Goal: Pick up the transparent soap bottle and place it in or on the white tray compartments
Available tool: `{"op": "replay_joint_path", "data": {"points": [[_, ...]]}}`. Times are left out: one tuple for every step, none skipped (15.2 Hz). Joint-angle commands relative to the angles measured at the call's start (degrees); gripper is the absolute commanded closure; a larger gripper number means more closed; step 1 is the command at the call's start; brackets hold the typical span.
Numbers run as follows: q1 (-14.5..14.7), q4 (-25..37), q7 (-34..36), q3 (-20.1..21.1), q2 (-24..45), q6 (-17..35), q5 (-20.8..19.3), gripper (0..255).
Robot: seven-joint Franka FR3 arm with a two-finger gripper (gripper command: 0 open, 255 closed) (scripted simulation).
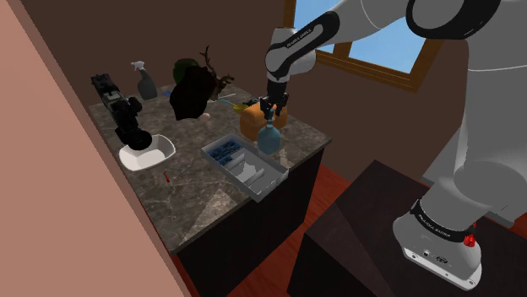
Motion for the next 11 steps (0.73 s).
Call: {"op": "replay_joint_path", "data": {"points": [[0.0,0.0,0.0,0.0,0.0,0.0,0.0,255],[0.0,0.0,0.0,0.0,0.0,0.0,0.0,255],[0.0,0.0,0.0,0.0,0.0,0.0,0.0,255],[0.0,0.2,0.1,0.0,-0.4,-0.6,0.0,255],[0.0,0.3,0.1,0.0,-0.9,-1.2,-0.1,255],[0.0,0.5,0.2,0.0,-1.3,-1.8,-0.1,255],[0.0,0.7,0.2,0.0,-1.7,-2.4,-0.1,255],[0.0,1.0,0.3,0.0,-2.1,-3.0,-0.2,255],[0.0,1.2,0.4,-0.1,-2.5,-3.7,-0.2,255],[0.0,1.4,0.4,-0.1,-2.9,-4.3,-0.2,255],[0.0,1.7,0.5,-0.1,-3.3,-4.9,-0.2,255]]}}
